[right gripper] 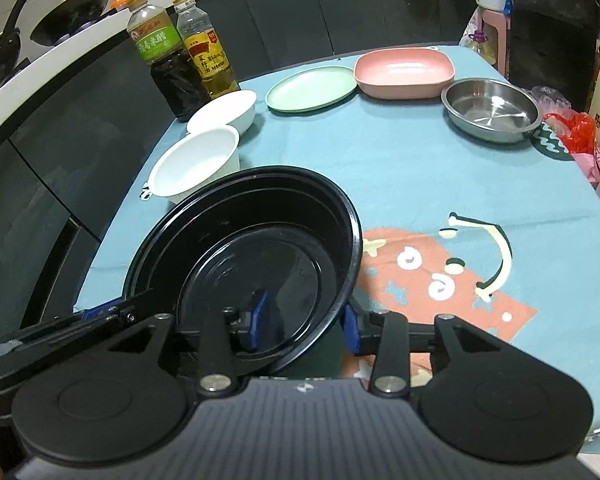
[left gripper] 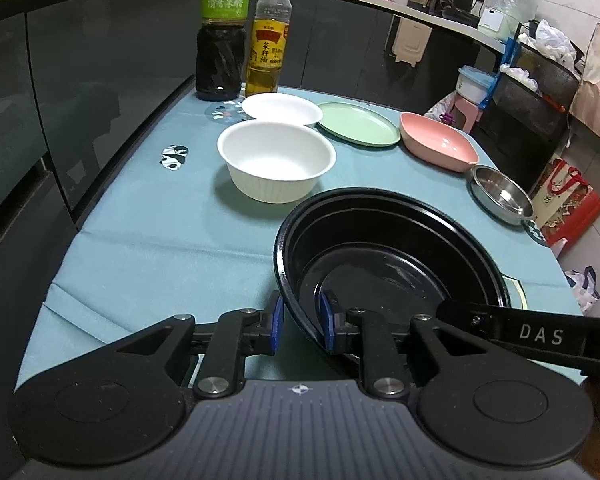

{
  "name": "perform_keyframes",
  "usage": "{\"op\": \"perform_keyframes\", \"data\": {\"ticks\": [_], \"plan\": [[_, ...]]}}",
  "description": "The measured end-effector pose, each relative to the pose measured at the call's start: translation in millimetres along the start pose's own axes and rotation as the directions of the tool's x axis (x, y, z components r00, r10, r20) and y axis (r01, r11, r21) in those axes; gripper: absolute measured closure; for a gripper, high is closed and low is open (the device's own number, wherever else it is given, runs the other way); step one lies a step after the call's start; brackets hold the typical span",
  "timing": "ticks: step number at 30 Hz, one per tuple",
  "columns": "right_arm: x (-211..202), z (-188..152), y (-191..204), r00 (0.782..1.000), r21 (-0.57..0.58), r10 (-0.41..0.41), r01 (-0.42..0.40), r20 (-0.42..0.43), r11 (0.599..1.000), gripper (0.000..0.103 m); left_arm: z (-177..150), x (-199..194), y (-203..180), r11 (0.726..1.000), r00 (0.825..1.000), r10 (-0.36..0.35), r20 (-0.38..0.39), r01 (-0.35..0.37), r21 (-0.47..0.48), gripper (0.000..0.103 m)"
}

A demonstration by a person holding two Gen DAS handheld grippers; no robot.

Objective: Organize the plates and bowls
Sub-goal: 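Lift the black bowl with both grippers and carry it toward the table edge, then lower the black bowl and open both grippers, then grasp the rim of the large white bowl with both grippers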

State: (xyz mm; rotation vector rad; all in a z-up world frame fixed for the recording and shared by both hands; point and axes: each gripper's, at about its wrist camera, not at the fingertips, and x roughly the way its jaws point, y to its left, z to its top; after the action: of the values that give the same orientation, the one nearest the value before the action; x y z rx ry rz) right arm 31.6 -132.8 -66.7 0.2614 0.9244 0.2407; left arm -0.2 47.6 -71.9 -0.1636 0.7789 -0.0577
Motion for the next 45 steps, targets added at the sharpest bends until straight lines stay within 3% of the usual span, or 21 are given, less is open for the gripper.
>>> {"op": "perform_keyframes", "data": {"ticks": [8, 12, 16, 20, 25, 30, 36, 45], "plan": [[-0.7, -0.4, -4.7, 0.999, 0.013, -0.022, 0.022, 0.031, 1.0, 0.047, -1.1, 4.7, 9.0, 1.0, 1.0, 0.002, -0.015, -0.002, -0.014, 0.081], [-1.3, 1.7, -7.0, 0.998, 0.012, -0.031, 0.031, 0.055, 0.999, 0.046, -1.1, 5.4, 14.7, 0.999, 1.0, -0.011, -0.016, 0.01, -0.038, 0.081], [-2.8, 5.2, -9.2, 0.996, 0.009, -0.038, 0.038, 0.084, 0.999, 0.045, -2.6, -1.7, 18.5, 0.999, 0.999, -0.032, 0.033, 0.033, -0.024, 0.081], [-13.8, 8.4, -5.2, 0.98, -0.055, -0.053, 0.064, 0.19, 0.996, 0.044, 1.4, -11.6, 16.9, 1.0, 0.995, -0.012, 0.099, 0.011, 0.013, 0.075], [-24.7, 18.7, -1.4, 0.949, -0.106, -0.062, 0.1, 0.311, 0.989, 0.044, 15.5, -16.1, 25.2, 0.999, 0.988, 0.031, 0.149, -0.027, -0.027, 0.063], [-15.8, 35.6, -0.2, 0.956, -0.139, -0.017, 0.06, 0.292, 0.988, 0.044, 28.9, -15.1, 36.4, 0.996, 0.98, 0.067, 0.185, -0.055, -0.07, 0.062], [0.9, 60.9, 7.6, 0.98, -0.135, 0.068, -0.043, 0.185, 0.99, 0.044, 46.1, -8.6, 46.6, 0.994, 0.969, 0.084, 0.234, -0.065, -0.089, 0.062], [33.5, 97.5, 24.0, 0.991, -0.15, 0.082, -0.066, 0.104, 0.986, 0.044, 79.0, 32.6, 56.9, 0.99, 0.981, 0.098, 0.166, -0.079, -0.118, 0.062]]}}
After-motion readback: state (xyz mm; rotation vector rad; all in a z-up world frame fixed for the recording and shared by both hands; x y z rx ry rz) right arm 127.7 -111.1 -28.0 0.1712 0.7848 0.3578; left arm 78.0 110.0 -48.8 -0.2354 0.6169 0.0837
